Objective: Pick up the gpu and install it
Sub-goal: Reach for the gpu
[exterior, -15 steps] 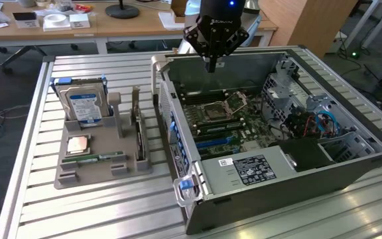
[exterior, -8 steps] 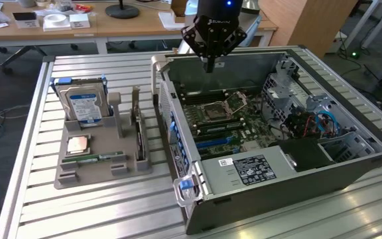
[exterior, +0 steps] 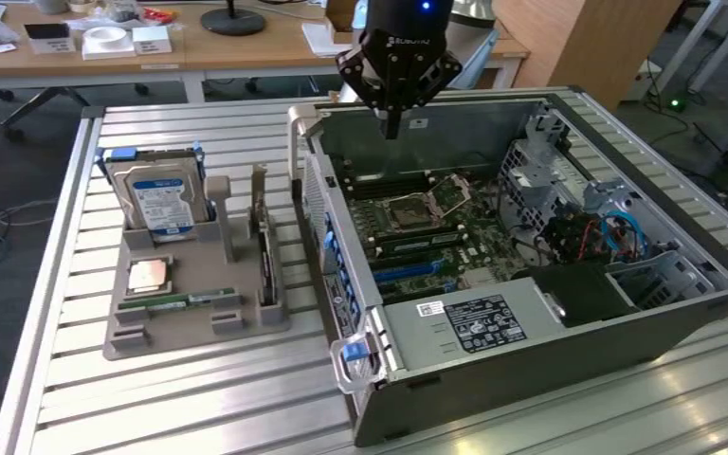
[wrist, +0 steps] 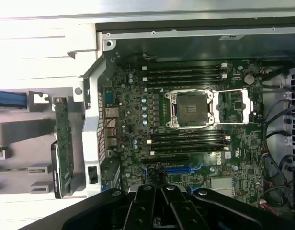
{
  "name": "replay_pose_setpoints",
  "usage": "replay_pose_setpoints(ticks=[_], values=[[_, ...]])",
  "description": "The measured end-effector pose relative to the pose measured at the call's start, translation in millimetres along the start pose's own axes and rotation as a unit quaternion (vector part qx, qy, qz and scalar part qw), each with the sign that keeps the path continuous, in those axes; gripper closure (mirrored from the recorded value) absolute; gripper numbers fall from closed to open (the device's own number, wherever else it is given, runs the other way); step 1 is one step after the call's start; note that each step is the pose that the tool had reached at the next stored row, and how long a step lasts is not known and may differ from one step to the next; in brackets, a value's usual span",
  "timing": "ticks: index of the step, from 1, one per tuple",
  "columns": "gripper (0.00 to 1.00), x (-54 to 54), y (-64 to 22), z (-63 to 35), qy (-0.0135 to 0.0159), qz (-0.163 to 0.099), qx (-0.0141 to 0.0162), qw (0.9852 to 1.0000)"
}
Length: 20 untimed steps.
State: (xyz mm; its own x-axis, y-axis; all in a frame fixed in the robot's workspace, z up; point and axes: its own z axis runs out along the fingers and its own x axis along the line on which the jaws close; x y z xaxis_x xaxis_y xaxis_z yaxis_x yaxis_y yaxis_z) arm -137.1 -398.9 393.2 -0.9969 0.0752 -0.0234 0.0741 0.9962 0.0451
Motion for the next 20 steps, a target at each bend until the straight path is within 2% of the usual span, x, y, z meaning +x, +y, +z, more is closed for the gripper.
replay_pose_setpoints(ticks=[20], values=[[0.9, 25.0, -1.9, -0.7, 0.0, 0.0, 0.0, 1.0]])
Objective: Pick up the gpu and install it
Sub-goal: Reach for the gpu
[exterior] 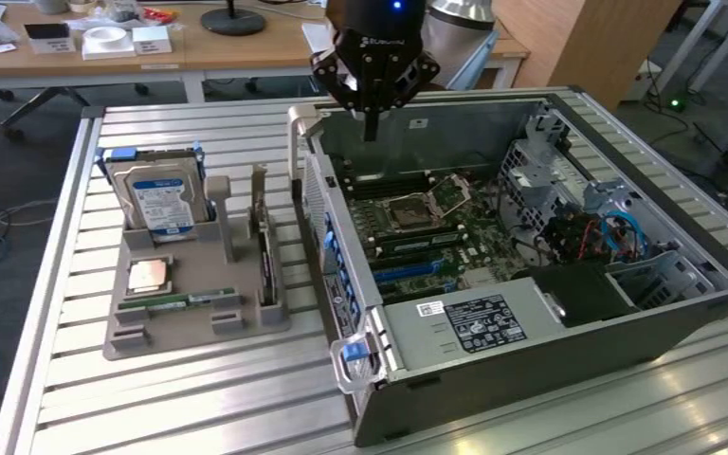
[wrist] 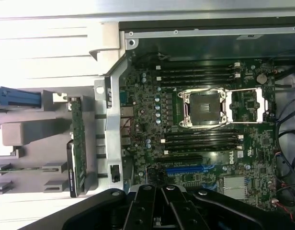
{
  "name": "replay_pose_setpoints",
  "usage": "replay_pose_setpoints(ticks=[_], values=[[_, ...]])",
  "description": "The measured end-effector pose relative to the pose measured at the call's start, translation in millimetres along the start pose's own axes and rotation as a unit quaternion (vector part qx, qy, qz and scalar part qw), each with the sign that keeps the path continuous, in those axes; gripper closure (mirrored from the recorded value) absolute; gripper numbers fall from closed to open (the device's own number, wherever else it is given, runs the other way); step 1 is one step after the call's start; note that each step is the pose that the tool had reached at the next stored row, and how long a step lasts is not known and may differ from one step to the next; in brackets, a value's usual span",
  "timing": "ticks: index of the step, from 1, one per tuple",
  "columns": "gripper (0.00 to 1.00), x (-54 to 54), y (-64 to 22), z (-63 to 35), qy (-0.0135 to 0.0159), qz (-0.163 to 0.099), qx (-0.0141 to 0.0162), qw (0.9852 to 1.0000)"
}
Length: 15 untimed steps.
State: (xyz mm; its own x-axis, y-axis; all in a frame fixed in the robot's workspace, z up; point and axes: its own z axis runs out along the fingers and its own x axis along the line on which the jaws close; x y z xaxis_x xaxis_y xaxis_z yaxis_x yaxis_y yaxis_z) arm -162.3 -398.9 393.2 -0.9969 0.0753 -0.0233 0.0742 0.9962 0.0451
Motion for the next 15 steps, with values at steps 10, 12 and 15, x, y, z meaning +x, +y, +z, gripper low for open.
replay_pose_setpoints(ticks=[10, 12, 15], values=[[0.9, 14.8, -1.1, -0.4, 0.0, 0.0, 0.0, 1.0], [0.9, 17.6, -1.3, -0.5, 0.0, 0.0, 0.0, 1.0], [0.9, 21.6, -1.6, -0.5, 0.0, 0.0, 0.0, 1.0]])
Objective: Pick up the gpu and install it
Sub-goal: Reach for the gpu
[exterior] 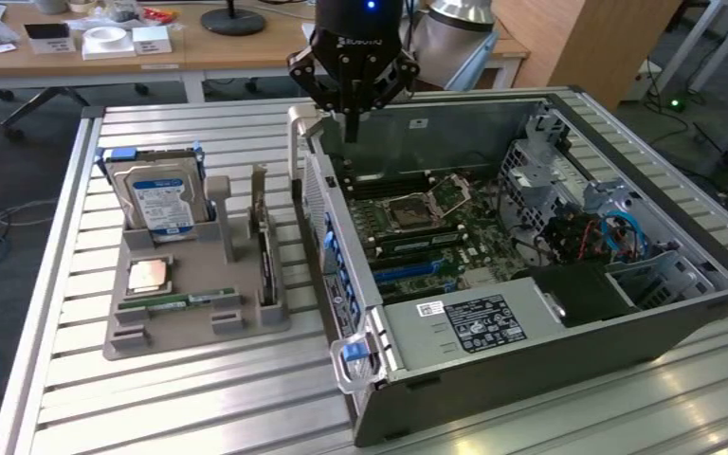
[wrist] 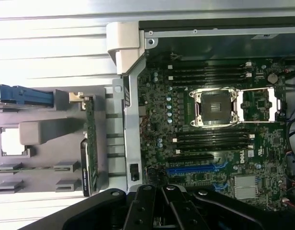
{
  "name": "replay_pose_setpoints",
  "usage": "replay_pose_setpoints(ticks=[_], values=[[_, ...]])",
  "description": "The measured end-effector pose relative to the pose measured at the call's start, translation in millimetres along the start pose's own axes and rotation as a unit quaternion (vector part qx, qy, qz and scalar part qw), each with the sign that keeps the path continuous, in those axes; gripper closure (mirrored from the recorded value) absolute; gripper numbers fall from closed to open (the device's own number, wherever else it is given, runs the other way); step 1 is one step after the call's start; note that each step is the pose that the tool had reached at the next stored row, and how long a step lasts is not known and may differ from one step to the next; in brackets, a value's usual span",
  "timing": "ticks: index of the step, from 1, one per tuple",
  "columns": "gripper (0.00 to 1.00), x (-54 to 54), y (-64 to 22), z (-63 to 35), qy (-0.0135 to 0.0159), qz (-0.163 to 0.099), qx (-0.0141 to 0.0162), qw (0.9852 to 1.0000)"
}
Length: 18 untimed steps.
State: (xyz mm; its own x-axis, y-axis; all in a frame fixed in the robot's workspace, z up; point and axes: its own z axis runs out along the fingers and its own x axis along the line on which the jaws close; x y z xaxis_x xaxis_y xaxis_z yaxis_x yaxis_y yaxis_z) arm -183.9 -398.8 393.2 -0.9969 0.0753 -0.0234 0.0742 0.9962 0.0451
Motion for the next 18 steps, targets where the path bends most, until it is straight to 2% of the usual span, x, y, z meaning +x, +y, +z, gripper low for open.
replay_pose_setpoints(ticks=[18], values=[[0.9, 28.5, -2.1, -0.8, 0.0, 0.0, 0.0, 1.0]])
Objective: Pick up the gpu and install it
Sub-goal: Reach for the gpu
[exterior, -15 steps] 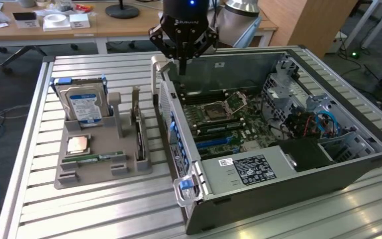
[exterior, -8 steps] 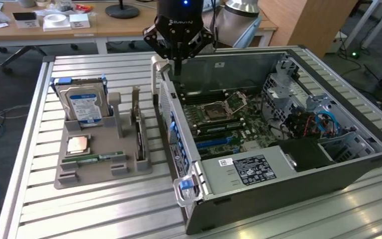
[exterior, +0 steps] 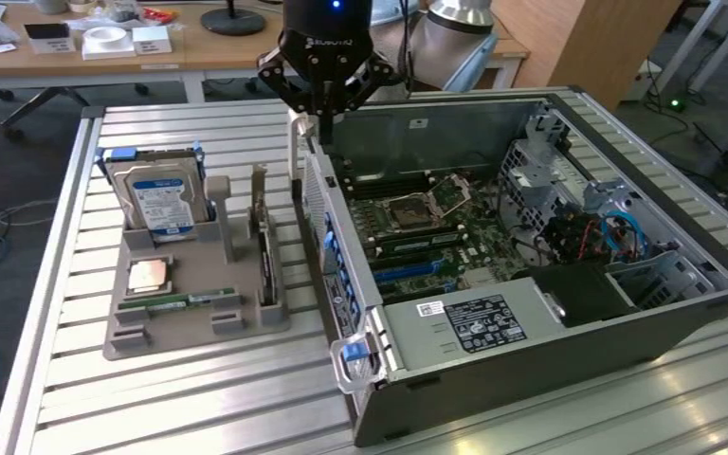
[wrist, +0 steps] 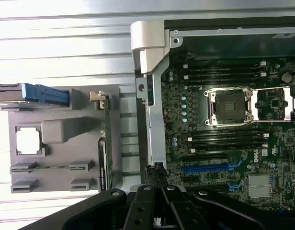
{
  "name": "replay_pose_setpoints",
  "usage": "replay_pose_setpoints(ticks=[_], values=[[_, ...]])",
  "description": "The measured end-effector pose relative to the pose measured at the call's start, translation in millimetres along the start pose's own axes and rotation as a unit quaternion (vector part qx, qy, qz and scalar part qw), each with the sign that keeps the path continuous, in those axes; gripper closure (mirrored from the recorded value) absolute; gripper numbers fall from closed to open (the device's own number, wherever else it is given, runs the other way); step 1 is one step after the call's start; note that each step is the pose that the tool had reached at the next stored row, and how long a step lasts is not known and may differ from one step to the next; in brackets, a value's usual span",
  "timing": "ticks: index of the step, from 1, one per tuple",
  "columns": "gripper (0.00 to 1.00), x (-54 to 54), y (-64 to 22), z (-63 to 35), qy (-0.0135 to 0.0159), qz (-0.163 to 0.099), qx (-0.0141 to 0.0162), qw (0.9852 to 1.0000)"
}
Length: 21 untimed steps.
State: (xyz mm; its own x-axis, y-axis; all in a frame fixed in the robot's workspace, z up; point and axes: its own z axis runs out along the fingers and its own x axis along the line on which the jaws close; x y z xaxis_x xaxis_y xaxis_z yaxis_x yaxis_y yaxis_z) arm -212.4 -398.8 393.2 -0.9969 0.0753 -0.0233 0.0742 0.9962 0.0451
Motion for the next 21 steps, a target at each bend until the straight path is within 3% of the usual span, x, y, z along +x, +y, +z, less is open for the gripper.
replay_pose_setpoints(ticks=[21], values=[[0.9, 42.9, -3.2, -0.8, 0.0, 0.0, 0.0, 1.0]])
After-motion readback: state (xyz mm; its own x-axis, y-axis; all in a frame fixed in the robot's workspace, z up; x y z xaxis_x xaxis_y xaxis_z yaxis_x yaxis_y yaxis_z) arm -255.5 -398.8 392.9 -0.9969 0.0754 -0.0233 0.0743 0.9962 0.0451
